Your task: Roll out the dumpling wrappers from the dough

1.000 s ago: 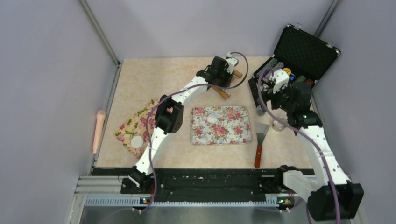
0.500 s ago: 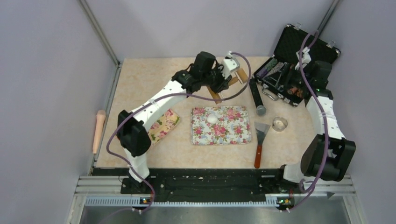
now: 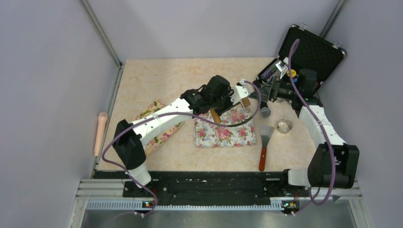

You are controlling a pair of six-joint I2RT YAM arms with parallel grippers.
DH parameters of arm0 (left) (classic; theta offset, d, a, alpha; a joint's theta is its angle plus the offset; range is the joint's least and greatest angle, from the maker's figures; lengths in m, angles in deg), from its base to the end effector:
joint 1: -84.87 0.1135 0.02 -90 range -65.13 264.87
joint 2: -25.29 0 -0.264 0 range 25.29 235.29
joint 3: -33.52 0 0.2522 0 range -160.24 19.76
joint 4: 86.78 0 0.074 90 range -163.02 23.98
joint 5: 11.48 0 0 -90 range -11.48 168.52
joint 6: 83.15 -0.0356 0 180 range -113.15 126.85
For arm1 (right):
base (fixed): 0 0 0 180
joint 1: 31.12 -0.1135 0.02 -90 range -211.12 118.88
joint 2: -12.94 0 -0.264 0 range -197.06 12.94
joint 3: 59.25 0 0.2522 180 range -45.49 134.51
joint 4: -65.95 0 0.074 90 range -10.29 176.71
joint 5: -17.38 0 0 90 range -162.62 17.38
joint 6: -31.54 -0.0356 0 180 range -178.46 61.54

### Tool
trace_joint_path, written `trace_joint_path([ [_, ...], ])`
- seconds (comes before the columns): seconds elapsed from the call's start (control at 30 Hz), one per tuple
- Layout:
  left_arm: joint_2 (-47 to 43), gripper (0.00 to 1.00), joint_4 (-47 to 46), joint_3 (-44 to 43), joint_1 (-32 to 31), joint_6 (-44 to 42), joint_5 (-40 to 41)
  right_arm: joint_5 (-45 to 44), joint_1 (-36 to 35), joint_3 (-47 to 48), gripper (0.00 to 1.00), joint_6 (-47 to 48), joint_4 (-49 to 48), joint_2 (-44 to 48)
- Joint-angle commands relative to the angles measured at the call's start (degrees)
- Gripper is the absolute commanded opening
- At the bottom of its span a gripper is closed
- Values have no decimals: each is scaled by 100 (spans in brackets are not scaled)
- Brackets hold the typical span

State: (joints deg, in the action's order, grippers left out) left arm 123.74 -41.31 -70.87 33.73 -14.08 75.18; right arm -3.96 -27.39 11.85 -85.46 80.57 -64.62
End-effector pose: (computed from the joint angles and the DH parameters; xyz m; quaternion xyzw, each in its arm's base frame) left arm 0.2457 -0.3082 0.3310 0.5420 0.7239 -0.1365 0.4046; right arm 0.2964 0.0139 0.3117 -0.1273 0.7411 0.5497 0.3639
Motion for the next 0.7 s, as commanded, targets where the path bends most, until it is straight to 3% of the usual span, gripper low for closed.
trace_joint_path([
  [0.0, -463, 0, -295, -120, -63, -6, 166, -216, -22, -249, 83, 296, -95, 254],
  [0.3, -382, 0, -158, -255, -281, 1, -90, -219, -96, -441, 83, 217, -211, 5],
  [0.67, -280, 0, -67, -387, -467, 32, -138, -11, -743, -432, 83, 632, 318, -325],
])
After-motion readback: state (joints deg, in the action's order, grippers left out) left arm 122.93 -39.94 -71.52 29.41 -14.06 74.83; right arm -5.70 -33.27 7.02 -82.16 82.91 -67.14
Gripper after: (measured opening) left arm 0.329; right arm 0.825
